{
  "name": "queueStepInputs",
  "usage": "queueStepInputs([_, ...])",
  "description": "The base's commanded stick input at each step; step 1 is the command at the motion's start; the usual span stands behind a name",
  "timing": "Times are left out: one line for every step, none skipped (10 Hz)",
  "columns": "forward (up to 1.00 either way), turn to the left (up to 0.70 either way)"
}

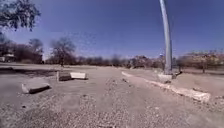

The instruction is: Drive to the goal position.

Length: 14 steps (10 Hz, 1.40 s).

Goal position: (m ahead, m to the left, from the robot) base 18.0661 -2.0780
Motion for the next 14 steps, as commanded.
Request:
queueStepInputs([0.7,0.0])
queueStepInputs([0.7,0.0])
queueStepInputs([0.7,0.0])
queueStepInputs([0.7,0.0])
queueStepInputs([0.56,0.0])
queueStepInputs([0.55,0.0])
queueStepInputs([0.54,0.0])
queueStepInputs([0.64,0.0])
queueStepInputs([0.64,0.0])
queueStepInputs([0.69,0.0])
queueStepInputs([0.69,0.0])
queueStepInputs([0.69,0.0])
queueStepInputs([0.69,0.0])
queueStepInputs([0.69,0.0])
